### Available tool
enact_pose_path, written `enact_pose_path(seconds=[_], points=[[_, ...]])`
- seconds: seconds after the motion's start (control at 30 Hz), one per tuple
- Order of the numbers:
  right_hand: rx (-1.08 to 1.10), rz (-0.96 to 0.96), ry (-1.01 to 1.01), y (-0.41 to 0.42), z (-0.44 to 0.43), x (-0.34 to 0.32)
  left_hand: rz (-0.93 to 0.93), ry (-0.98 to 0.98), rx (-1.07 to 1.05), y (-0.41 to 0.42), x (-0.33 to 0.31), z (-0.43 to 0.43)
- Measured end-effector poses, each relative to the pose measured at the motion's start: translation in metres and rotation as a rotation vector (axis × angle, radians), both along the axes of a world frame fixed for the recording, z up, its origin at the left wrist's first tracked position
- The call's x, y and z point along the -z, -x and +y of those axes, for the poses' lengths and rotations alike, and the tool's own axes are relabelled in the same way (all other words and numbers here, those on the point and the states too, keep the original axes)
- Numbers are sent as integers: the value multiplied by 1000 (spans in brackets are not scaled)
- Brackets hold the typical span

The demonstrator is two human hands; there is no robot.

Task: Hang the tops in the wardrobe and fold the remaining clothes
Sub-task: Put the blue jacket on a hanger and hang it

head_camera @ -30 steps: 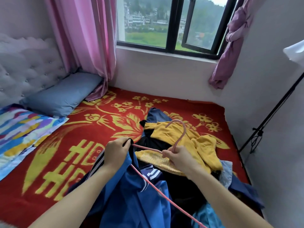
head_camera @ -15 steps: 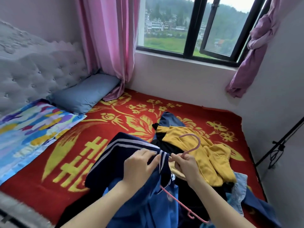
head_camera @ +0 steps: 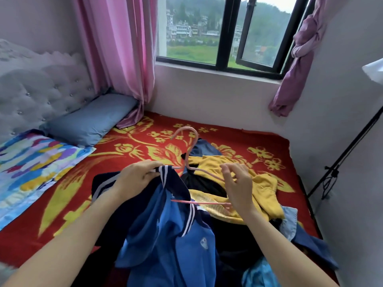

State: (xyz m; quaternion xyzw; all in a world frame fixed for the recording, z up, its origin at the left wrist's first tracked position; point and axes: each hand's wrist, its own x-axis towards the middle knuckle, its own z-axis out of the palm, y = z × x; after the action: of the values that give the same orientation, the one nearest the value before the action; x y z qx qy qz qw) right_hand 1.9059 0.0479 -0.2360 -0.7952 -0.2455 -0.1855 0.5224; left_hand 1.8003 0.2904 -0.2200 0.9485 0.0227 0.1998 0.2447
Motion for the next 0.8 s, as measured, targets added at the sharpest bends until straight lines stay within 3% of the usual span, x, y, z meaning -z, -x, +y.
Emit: enact_pose_path(seconds=[0.07,0.2,0.33,0.53,0.6,0.7,0.8], points=[[70,-19,-13,-2,-9,15,-11,54,-88,0,-8,10],[-28,104,82,22,4,53,-110,129,-187,3,-21,10],[-141,317,601,38,44,80,-209,178,-174,9,-35,-1],[24,459,738,9,55,90,-292,188,-171,22,-55,-2],[27,589,606,-12,41,88,-290,227,-185,28,-56,2],[39,804,98,-40,20,65,-281,254,-185,34,-53,7],[42,810,-206,-73,-10,15,-299,196,-182,35,-54,13]])
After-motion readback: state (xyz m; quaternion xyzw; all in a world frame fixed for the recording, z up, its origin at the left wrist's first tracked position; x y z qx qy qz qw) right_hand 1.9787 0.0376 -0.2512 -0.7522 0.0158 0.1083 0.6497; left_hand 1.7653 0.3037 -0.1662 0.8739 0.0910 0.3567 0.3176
